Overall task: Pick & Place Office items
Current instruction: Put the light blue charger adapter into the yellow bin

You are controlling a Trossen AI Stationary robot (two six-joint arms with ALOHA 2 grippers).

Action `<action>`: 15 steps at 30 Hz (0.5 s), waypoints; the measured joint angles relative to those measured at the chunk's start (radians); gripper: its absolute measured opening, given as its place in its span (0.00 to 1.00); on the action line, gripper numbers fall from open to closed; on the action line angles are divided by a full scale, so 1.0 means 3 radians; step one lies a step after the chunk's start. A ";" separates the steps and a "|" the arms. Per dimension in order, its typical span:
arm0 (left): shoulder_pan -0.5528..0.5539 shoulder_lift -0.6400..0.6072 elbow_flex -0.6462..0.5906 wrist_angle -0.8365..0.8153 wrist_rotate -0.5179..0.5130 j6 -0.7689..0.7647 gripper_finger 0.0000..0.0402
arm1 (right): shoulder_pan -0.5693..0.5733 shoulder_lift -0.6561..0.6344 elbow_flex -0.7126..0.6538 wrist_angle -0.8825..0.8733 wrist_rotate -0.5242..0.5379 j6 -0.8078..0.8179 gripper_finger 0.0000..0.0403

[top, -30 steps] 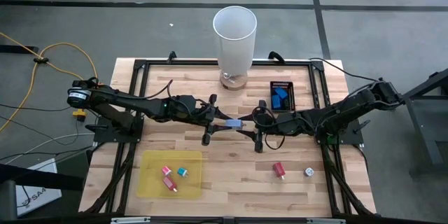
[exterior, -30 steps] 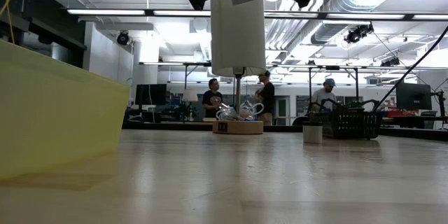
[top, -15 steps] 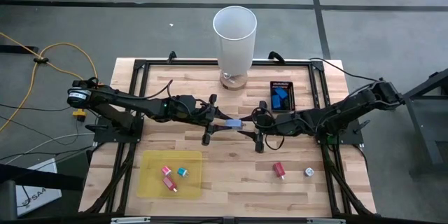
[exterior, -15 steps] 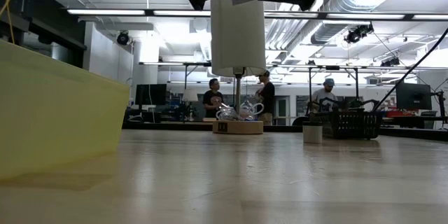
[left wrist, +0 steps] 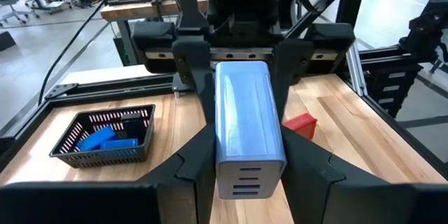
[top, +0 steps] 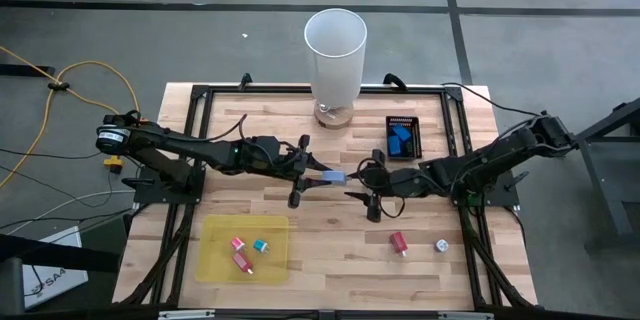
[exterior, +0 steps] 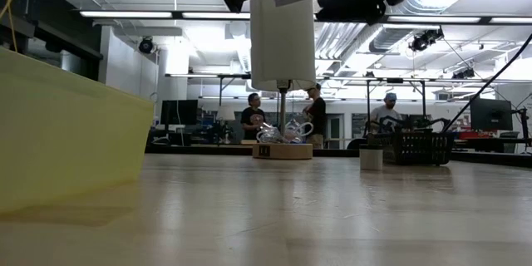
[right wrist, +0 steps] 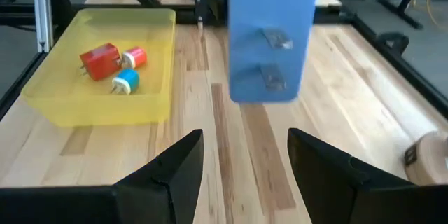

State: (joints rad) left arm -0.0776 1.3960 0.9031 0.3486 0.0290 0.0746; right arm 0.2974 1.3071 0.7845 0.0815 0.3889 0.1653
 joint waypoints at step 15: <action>-0.0175 0.0000 -0.0001 -0.0522 0.0001 -0.0270 0.30 | 0.0015 0.0000 0.0000 -0.0091 -0.0099 0.0087 0.48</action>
State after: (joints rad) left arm -0.1301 1.3960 0.9028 0.1918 0.0292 -0.0064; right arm 0.3019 1.3071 0.7845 0.0544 0.3592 0.1913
